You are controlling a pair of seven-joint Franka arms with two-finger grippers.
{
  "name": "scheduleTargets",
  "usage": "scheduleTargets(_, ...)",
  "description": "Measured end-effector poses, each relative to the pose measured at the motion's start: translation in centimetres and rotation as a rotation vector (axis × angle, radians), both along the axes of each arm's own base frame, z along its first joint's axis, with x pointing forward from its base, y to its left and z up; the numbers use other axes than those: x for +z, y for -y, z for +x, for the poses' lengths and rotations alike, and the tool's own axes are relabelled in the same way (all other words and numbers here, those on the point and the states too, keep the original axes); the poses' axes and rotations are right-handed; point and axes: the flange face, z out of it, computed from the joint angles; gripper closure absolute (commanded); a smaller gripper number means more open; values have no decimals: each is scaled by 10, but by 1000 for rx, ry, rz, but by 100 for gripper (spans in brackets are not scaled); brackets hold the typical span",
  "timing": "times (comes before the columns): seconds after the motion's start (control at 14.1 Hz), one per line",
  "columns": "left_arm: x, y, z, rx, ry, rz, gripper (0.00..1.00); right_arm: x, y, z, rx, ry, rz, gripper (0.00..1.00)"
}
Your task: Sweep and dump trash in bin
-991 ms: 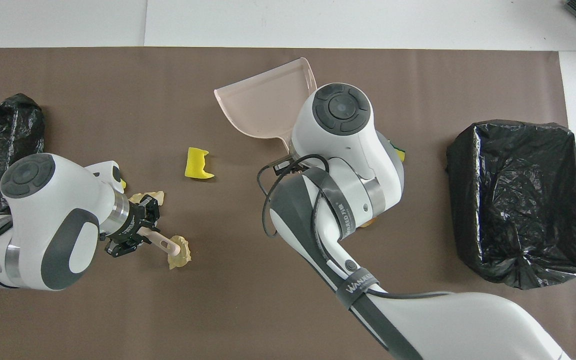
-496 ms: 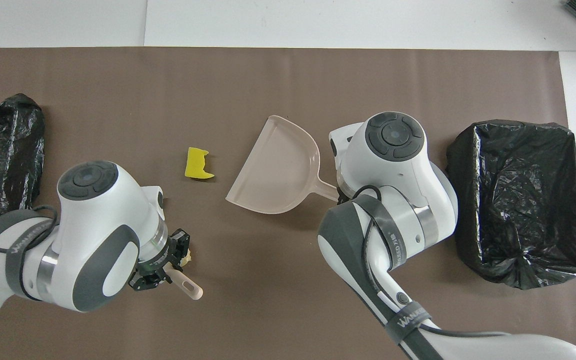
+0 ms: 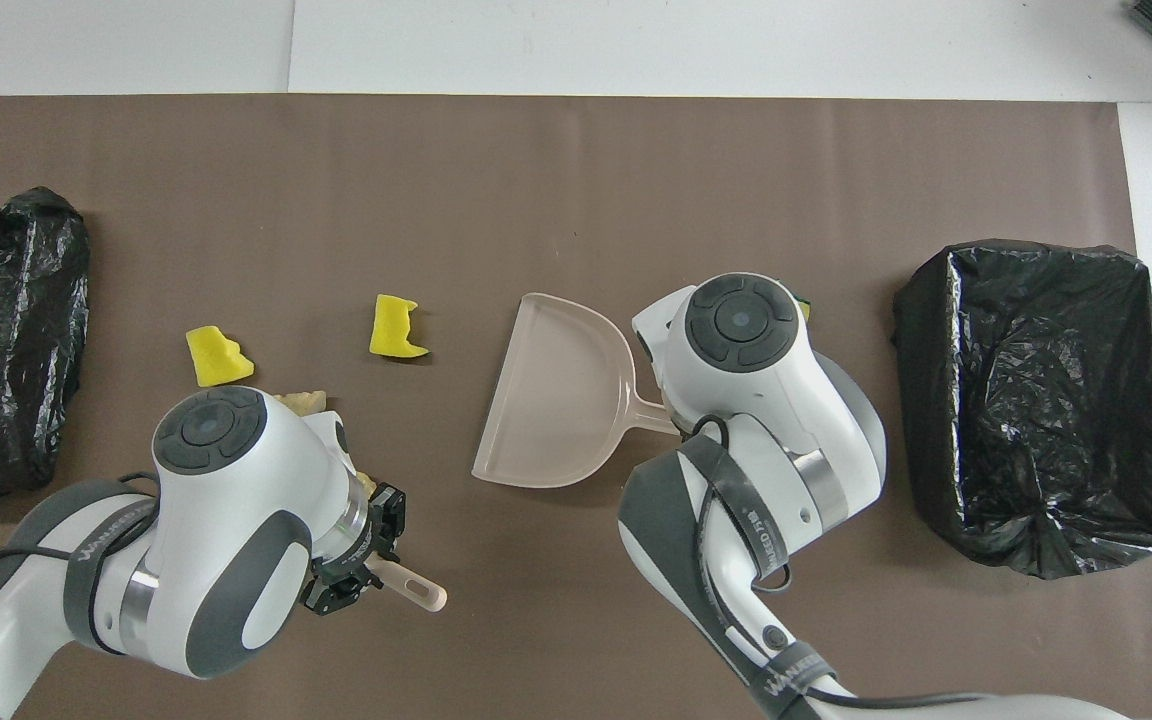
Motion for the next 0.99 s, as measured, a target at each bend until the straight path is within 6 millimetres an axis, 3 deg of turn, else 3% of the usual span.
scheduleTargets(0.21, 6, -14, 34, 60, 77, -28, 100, -2, 3, -1, -2, -1, -1, 100)
scheduleTargets(0.42, 12, -25, 65, 8, 115, -62, 100, -7, 4, -2, -2, 9, 7, 100)
scheduleTargets(0.57, 22, -17, 72, -58, 79, -74, 100, -13, 5, -2, -3, 21, 15, 100)
scheduleTargets(0.78, 57, -8, 80, -158, 35, -64, 100, -14, 7, -1, -6, 25, 18, 100)
scheduleTargets(0.99, 68, -23, 85, -322, 48, -20, 100, -15, 10, 1, -10, 30, 21, 100)
